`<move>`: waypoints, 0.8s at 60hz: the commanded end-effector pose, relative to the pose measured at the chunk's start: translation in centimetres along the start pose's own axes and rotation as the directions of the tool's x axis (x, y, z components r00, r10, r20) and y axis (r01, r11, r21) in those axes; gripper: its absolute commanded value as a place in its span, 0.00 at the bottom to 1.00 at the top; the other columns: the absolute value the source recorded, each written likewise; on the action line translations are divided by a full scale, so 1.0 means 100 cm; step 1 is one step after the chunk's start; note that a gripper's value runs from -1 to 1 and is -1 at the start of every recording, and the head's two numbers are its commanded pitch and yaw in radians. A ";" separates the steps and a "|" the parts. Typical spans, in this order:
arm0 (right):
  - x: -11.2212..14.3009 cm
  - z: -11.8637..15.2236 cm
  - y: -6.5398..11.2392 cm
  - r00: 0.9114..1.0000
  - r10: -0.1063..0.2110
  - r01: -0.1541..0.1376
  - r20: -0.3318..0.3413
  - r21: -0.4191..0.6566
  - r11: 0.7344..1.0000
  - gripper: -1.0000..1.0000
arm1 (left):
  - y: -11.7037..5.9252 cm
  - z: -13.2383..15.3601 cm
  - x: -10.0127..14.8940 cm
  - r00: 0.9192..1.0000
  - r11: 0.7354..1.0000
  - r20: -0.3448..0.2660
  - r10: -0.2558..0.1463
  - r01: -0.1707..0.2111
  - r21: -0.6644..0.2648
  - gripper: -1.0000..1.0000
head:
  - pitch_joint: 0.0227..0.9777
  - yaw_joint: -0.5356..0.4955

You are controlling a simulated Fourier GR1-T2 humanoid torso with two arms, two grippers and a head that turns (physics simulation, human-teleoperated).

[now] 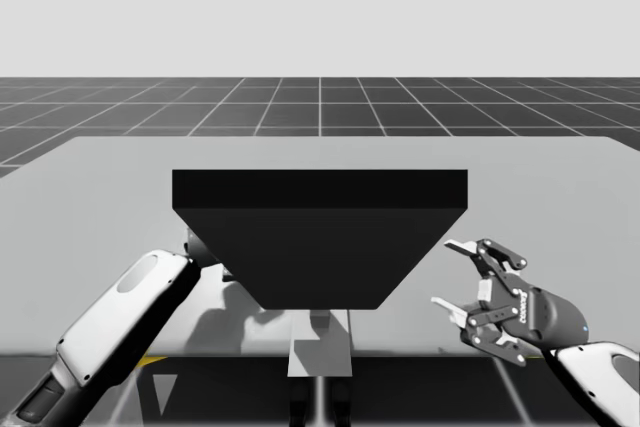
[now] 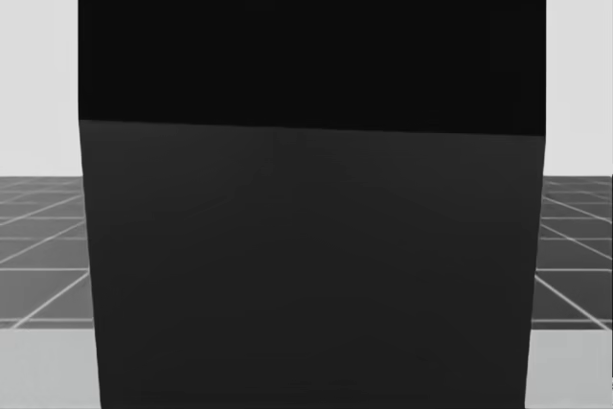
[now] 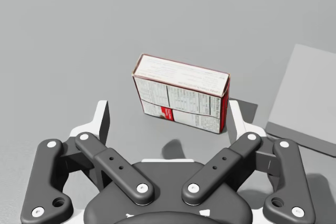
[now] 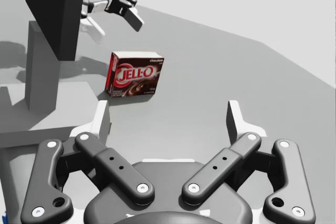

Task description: Reach around the screen and pick up the object behind it.

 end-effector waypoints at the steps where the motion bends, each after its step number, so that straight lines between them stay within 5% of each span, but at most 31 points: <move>1: -0.002 0.000 0.002 1.000 0.007 -0.007 -0.004 -0.001 1.000 0.00 | 0.002 -0.018 -0.003 1.000 0.999 -0.023 -0.007 0.006 -0.035 0.00 | 0.14 0.52; 48: -0.010 -0.004 0.007 0.999 0.021 -0.021 -0.028 0.020 1.000 0.00 | -0.012 -0.066 0.000 0.999 0.990 -0.043 -0.007 0.001 -0.144 0.00 | 0.17 0.52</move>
